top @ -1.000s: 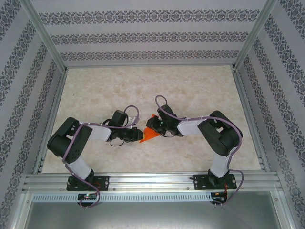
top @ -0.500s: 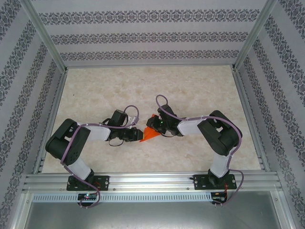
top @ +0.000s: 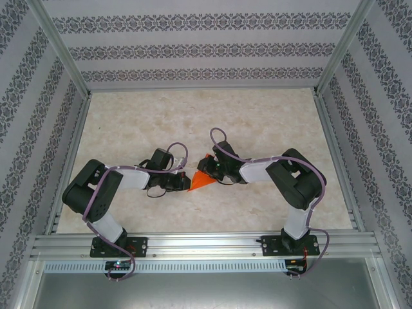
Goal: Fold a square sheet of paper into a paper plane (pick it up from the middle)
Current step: Fourth fold the wing at the center of the table.
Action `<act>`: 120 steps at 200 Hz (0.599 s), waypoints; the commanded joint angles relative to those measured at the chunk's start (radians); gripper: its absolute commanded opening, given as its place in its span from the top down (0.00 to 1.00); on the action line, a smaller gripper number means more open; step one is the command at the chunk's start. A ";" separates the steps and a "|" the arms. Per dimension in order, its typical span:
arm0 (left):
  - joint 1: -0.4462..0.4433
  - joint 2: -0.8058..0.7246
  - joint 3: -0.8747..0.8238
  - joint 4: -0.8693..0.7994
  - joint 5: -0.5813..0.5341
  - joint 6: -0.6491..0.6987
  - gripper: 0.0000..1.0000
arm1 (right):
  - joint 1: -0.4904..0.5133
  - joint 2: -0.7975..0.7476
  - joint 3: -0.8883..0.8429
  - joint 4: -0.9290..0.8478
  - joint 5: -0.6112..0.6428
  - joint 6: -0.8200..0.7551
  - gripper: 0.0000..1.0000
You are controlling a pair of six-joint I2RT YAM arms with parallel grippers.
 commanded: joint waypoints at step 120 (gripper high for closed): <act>0.006 0.063 0.009 -0.020 0.023 -0.099 1.00 | -0.003 0.045 0.031 0.113 -0.070 0.007 0.73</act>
